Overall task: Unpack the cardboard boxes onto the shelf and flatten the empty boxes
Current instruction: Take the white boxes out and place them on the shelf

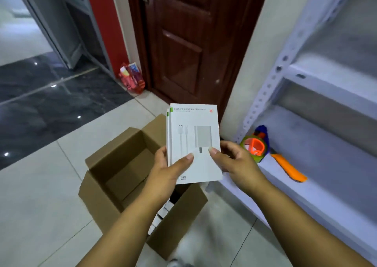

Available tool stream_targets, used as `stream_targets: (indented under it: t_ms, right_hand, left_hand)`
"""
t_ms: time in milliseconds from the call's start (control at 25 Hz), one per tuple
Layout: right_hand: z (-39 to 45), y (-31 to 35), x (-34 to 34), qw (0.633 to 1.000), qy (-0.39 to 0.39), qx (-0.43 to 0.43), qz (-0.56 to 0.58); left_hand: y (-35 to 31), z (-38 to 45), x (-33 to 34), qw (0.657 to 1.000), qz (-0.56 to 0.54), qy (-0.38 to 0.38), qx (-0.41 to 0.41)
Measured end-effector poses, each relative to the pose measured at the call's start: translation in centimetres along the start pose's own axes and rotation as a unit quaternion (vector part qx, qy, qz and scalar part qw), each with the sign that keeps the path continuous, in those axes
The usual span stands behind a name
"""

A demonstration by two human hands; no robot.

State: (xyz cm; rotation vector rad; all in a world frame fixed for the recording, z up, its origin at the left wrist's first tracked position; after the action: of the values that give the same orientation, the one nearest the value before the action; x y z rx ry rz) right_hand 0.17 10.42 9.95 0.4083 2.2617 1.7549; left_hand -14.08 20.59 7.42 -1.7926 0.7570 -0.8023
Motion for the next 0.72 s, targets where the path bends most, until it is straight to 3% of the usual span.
stream_targets:
  t_ms: [440, 720]
  right_hand:
    - [-15.4, 6.9, -12.8, 0.989, -0.114, -0.088, -0.039]
    - [-27.6, 9.9, -22.2, 0.963, -0.214, -0.148, -0.068]
  left_hand:
    - [-6.9, -3.7, 18.9, 0.991, 0.004, 0.072, 0.112]
    - [-9.2, -6.7, 33.3, 0.977, 0.008, 0.148, 0.151]
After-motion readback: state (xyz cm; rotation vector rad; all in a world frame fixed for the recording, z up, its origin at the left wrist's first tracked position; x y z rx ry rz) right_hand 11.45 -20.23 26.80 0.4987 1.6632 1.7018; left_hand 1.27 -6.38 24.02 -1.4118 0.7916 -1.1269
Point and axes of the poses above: each hand's wrist, its own z-axis towards the middle knuckle, its own x-axis out of the palm, y = z × x, the point moved 10 cm from there along z, towards the middle knuckle, and after that the axes turned 15 degrees about y, right-handed, at the moved point
